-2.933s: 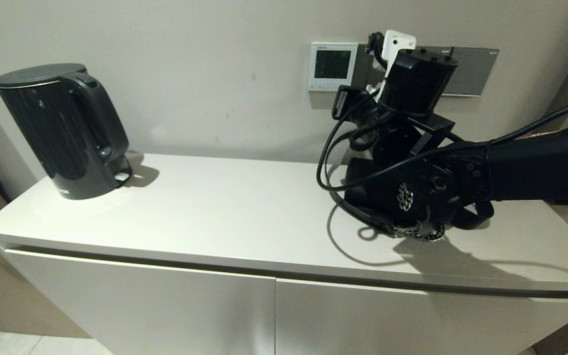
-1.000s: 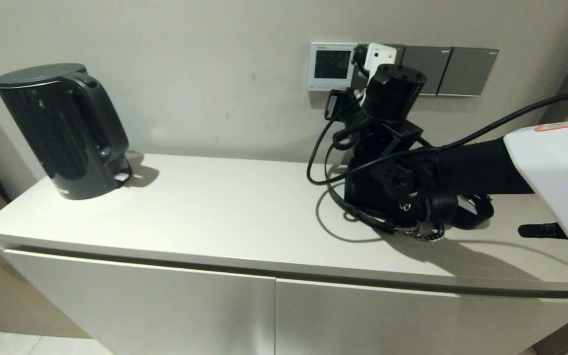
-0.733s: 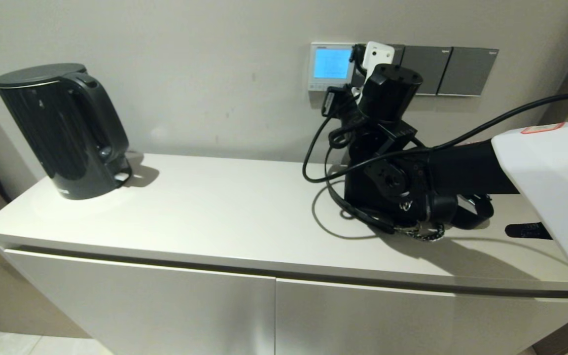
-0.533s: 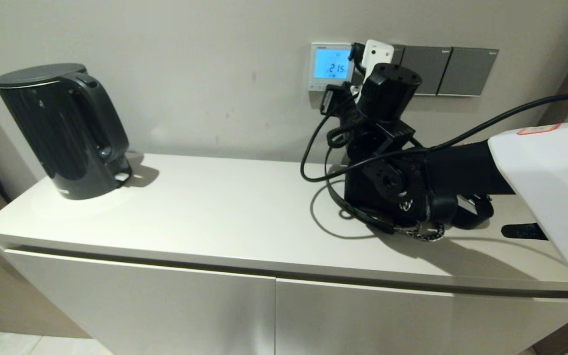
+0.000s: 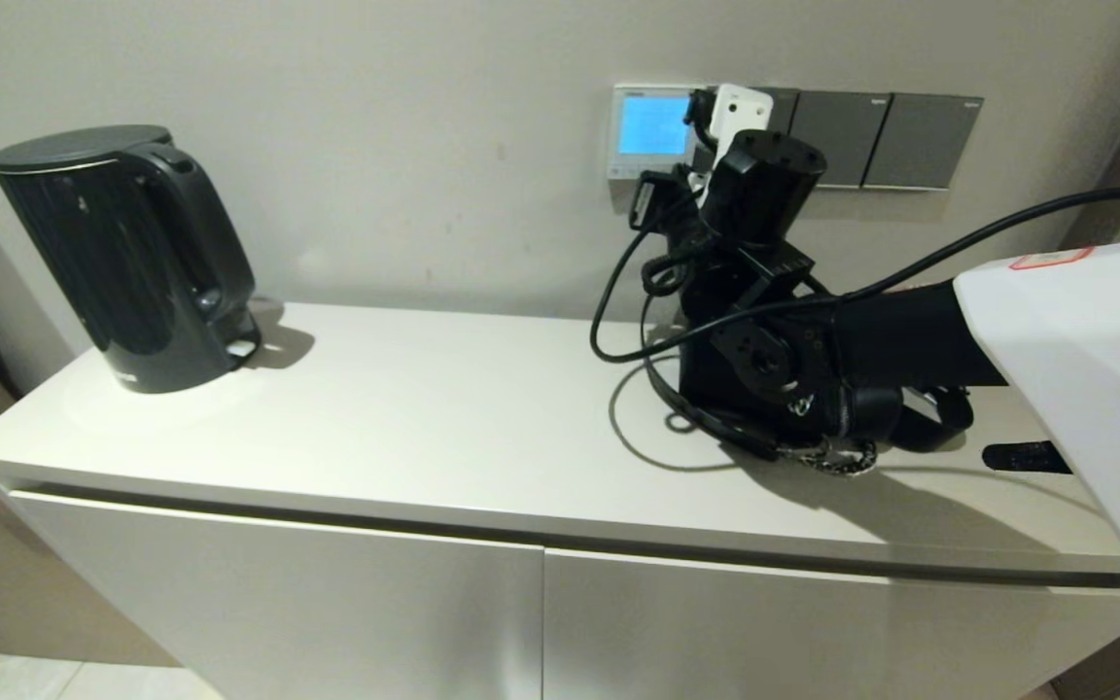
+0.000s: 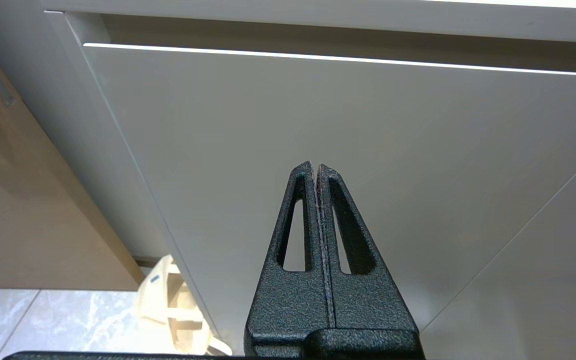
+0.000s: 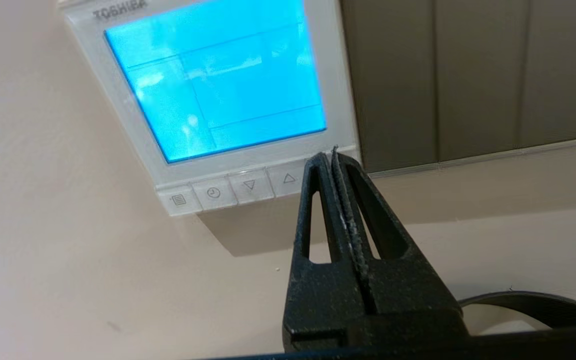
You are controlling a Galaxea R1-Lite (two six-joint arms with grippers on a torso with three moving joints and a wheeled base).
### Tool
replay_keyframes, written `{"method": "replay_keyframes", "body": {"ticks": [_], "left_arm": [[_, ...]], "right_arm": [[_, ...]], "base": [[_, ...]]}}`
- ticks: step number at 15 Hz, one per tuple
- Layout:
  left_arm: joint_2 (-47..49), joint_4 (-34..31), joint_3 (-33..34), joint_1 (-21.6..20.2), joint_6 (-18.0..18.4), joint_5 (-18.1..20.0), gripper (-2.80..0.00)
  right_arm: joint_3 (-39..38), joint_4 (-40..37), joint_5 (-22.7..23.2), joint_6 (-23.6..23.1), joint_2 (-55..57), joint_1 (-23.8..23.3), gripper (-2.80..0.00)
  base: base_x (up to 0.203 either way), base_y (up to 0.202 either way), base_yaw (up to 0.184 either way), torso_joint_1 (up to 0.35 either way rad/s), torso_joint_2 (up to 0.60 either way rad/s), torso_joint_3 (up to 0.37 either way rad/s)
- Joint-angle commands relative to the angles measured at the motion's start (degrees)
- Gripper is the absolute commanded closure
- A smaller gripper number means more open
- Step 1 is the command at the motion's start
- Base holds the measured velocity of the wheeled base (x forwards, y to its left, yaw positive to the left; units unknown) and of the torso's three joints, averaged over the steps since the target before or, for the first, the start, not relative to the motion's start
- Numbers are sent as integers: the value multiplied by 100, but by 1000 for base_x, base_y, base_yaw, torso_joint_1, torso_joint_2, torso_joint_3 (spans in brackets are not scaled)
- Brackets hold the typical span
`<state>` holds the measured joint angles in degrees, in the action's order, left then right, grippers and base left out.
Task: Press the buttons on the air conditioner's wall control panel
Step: Turn on the central air conditioner
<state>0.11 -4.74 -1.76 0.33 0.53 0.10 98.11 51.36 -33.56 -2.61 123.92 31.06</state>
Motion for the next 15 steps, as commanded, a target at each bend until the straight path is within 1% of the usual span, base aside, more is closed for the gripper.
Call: {"method": "replay_keyframes", "body": {"ticks": [1, 15], "left_arm": [[-2, -5, 0, 0, 0, -1, 0], [-2, 0, 0, 2, 0, -1, 0]], "right_arm": [[-178, 58, -11, -20, -193, 40, 0], [6, 49, 138, -116, 200, -64, 0]], "base": [[0, 0, 0, 0, 0, 0], [0, 0, 0, 0, 0, 0]]}}
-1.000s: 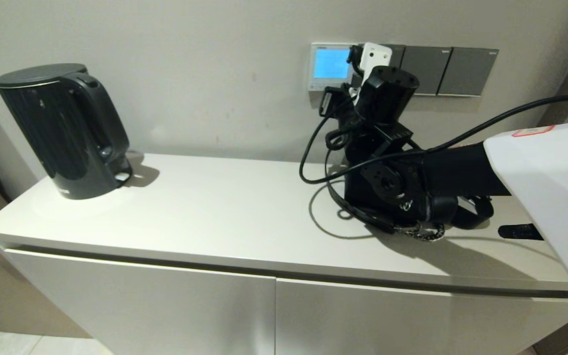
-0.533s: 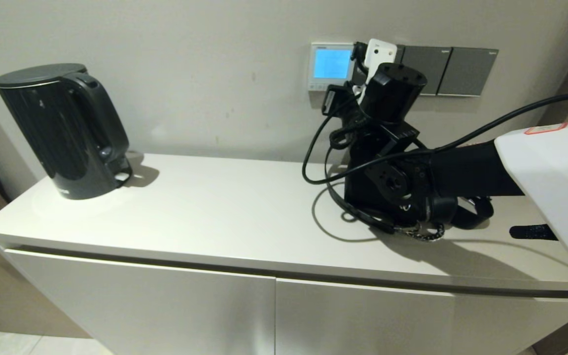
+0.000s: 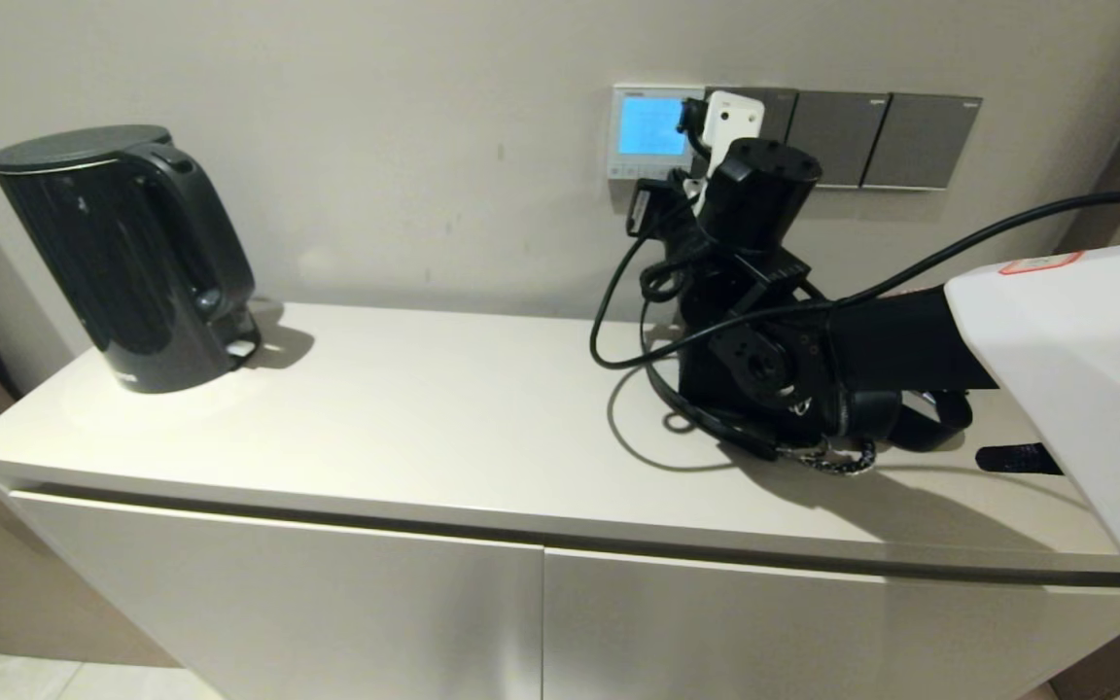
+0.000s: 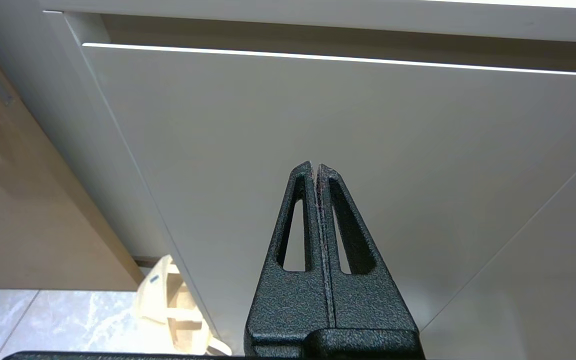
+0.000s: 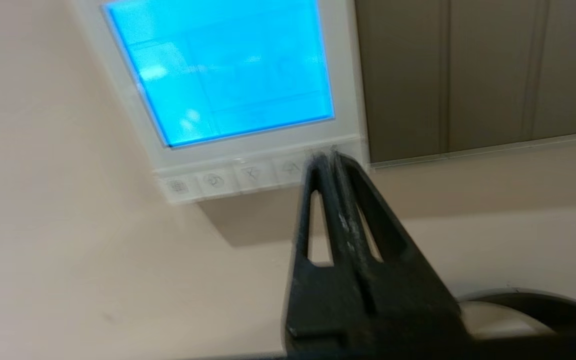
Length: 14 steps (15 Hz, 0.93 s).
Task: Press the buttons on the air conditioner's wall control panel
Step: Turn on the central air conditioner
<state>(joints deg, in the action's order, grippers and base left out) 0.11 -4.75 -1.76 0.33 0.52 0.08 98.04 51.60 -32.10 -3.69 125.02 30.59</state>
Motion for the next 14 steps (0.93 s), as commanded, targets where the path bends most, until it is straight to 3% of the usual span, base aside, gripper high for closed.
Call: {"method": "replay_keyframes", "body": {"ticks": [1, 14], "left_arm": [[-2, -9, 0, 2, 1, 1, 0], [-2, 0, 0, 2, 1, 1, 0]], "right_arm": [[31, 34, -8, -9, 102, -18, 0], [-186, 252, -17, -4, -180, 161, 0]], "base": [[0, 0, 0, 0, 0, 0], [0, 0, 0, 0, 0, 0]]}}
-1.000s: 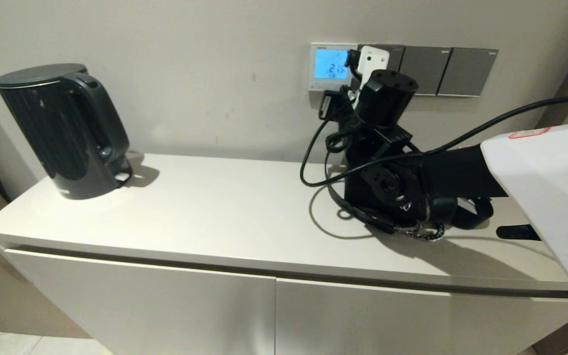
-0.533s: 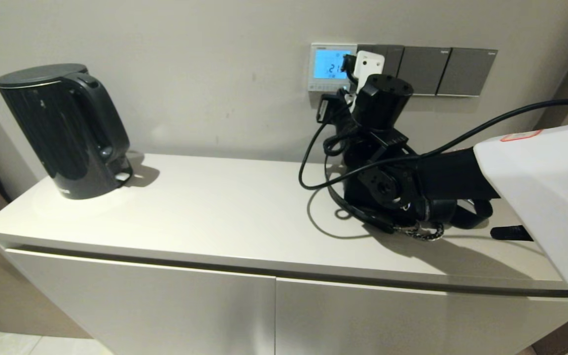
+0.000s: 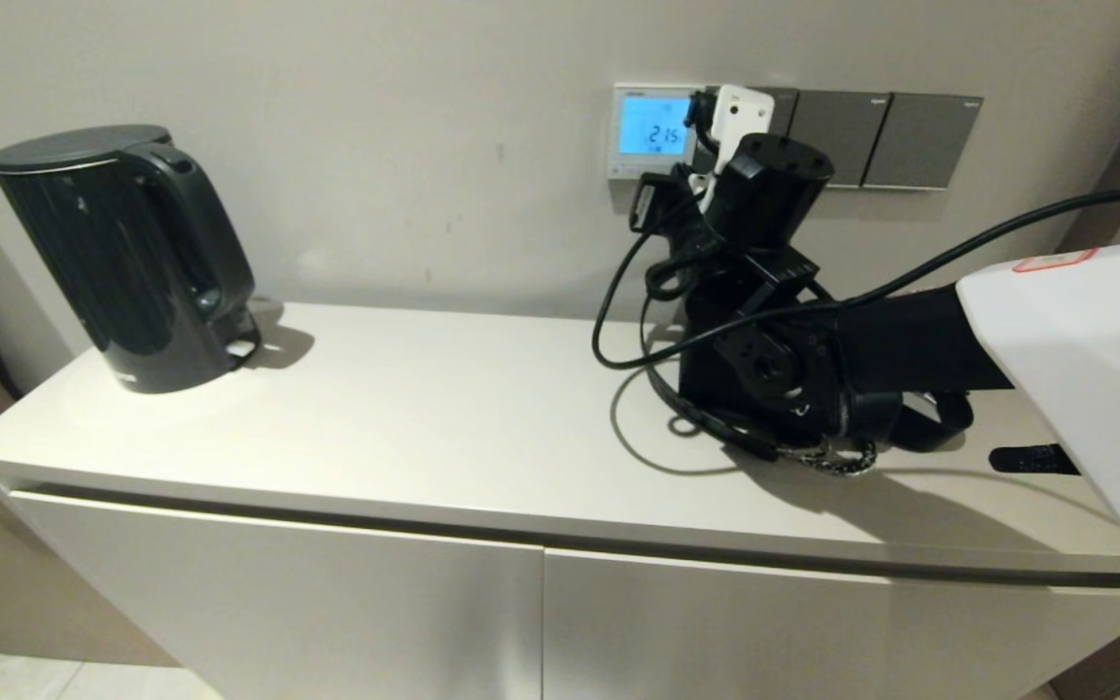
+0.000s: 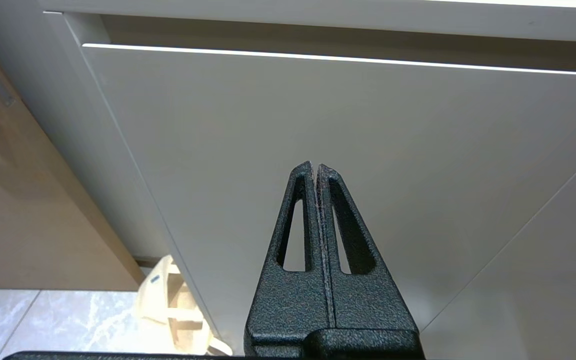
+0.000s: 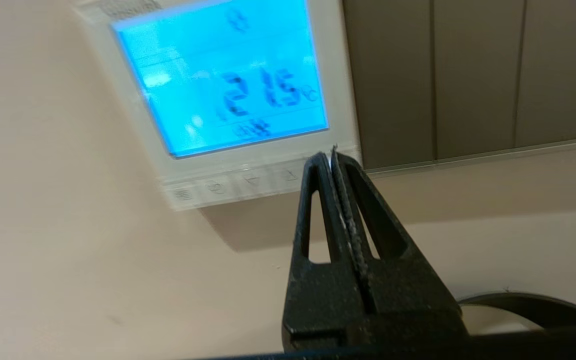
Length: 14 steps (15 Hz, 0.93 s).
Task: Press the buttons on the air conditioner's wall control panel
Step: Turn on the central air conditioner, then press the temperature decrease button
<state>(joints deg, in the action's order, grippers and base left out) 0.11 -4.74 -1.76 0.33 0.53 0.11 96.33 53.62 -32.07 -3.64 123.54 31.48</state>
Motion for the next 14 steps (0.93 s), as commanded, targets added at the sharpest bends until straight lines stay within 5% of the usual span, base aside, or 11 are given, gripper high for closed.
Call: {"method": "replay_keyframes", "body": {"ticks": [1, 14], "left_arm": [[-2, -1, 0, 2, 0, -2, 0], [-2, -5, 0, 2, 0, -2, 0]], "right_arm": [[-26, 76, -34, -21, 3, 147, 0], [370, 368, -89, -480, 469, 455, 0]], "base": [[0, 0, 0, 0, 0, 0], [0, 0, 0, 0, 0, 0]]}}
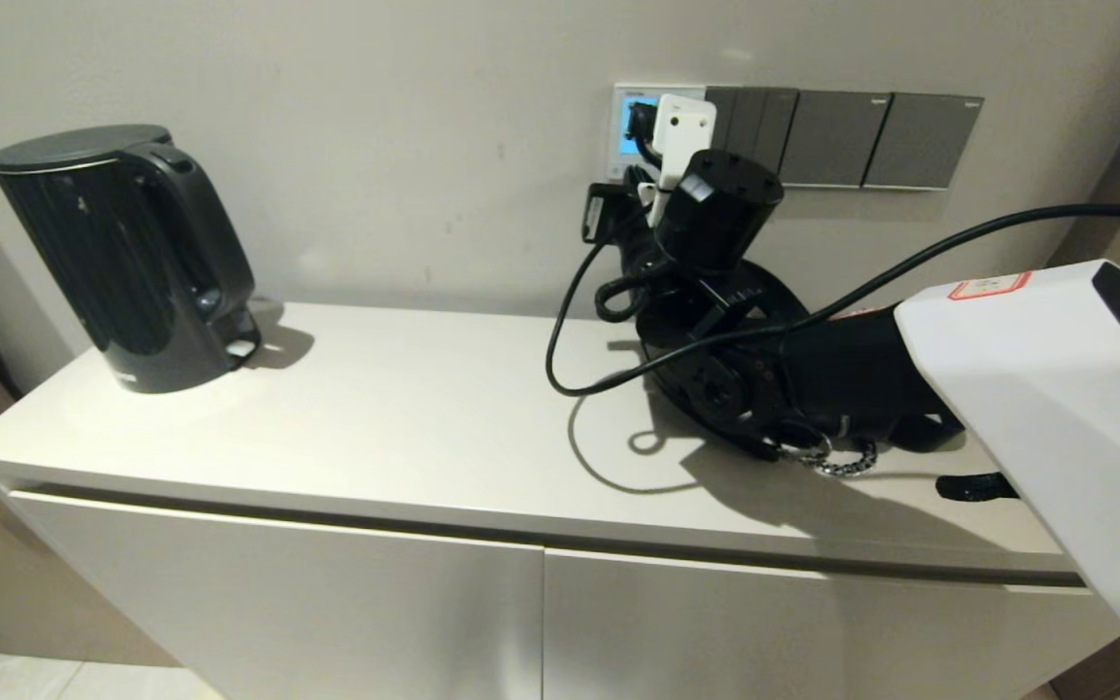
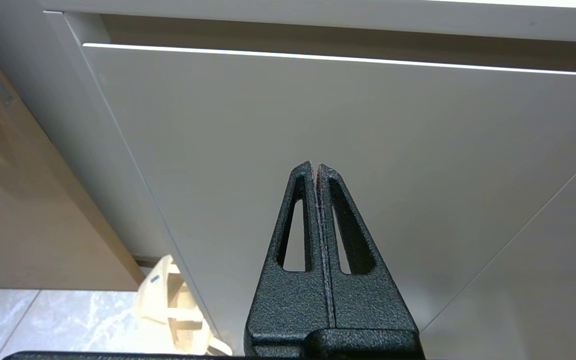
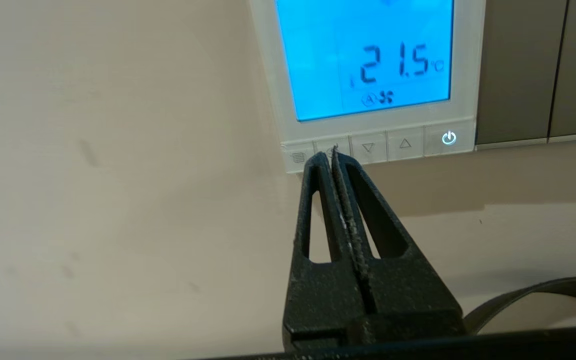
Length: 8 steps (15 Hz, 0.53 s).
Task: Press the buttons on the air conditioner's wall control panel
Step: Press the temperature decrease button
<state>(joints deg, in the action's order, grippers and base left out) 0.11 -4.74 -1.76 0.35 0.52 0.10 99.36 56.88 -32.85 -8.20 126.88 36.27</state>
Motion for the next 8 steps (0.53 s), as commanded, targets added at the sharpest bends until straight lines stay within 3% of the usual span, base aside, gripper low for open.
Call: {"method": "replay_keyframes", "body": {"ticks": [1, 8], "left_arm": [[-2, -10, 0, 0, 0, -1, 0], [-2, -1, 0, 0, 0, -1, 0]], "right_arm": [[114, 42, -11, -23, 135, -28, 0], [188, 55, -13, -141, 217, -95, 0]], "base": [[0, 0, 0, 0, 0, 0], [0, 0, 0, 0, 0, 0]]}}
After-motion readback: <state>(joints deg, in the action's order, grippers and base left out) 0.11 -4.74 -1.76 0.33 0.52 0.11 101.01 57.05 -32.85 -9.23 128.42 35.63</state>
